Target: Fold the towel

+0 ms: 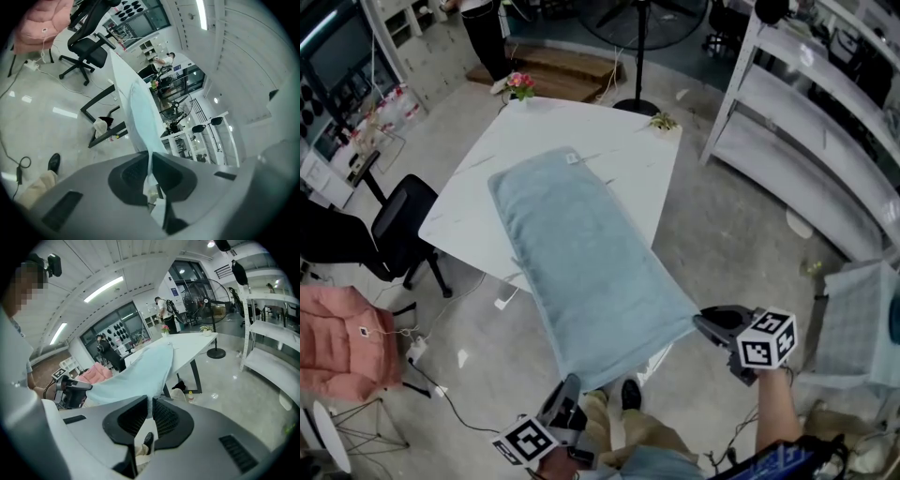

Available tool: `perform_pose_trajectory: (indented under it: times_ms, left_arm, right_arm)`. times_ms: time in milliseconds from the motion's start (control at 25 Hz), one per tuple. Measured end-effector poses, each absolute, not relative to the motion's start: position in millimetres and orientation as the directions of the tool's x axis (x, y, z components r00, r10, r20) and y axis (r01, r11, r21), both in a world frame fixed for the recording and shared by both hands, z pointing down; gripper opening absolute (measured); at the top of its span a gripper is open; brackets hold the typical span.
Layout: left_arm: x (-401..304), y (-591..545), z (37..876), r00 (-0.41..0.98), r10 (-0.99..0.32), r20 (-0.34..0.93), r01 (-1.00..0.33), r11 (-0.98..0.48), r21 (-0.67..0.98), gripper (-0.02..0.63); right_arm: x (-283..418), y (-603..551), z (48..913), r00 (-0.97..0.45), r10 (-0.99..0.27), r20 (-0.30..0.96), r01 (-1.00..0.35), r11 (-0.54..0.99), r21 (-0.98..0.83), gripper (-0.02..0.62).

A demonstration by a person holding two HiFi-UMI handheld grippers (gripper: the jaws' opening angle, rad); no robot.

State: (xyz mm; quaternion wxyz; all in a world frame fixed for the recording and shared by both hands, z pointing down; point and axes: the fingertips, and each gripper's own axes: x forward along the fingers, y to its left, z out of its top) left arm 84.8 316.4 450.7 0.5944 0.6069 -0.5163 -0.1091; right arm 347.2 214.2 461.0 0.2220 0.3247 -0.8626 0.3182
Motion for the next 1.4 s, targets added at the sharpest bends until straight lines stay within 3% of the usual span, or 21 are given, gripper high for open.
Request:
perform_pose_trajectory:
  times_ms: [280, 440, 840, 1400]
  left_arm:
    - [76.8, 299.5, 413.9, 0.427, -0.8, 0.422, -0.479, 0.196, 0.856, 0.025]
    - [70.7, 276.3, 387.6, 0.412, -0.836, 0.361, -0.385, 0.199, 0.901, 0.025]
    - [17.6, 171.6, 322.2, 0.429, -0.889, 0.161, -0.313, 0.021, 0.949, 0.025]
    - [-78.6, 57.8, 319.4, 0.383, -0.901, 0.205, -0.424, 0.026, 0.905, 0.025]
  right_arm:
    - [335.7, 196.2, 423.6, -0.715, -0.443, 0.541, -0.686, 0.596, -0.418, 0.048]
    - [326.4, 166.2, 392.3, -0.722, -0.484, 0.494, -0.686, 0.596, -0.418, 0.048]
    - [278.0, 70.0, 328.5, -0.668, -0.61, 0.425, -0.744, 0.56, -0.365, 0.049]
    - [193.6, -62.1, 295.0, -0.588, -0.713, 0.381, -0.809, 0.526, -0.264, 0.049]
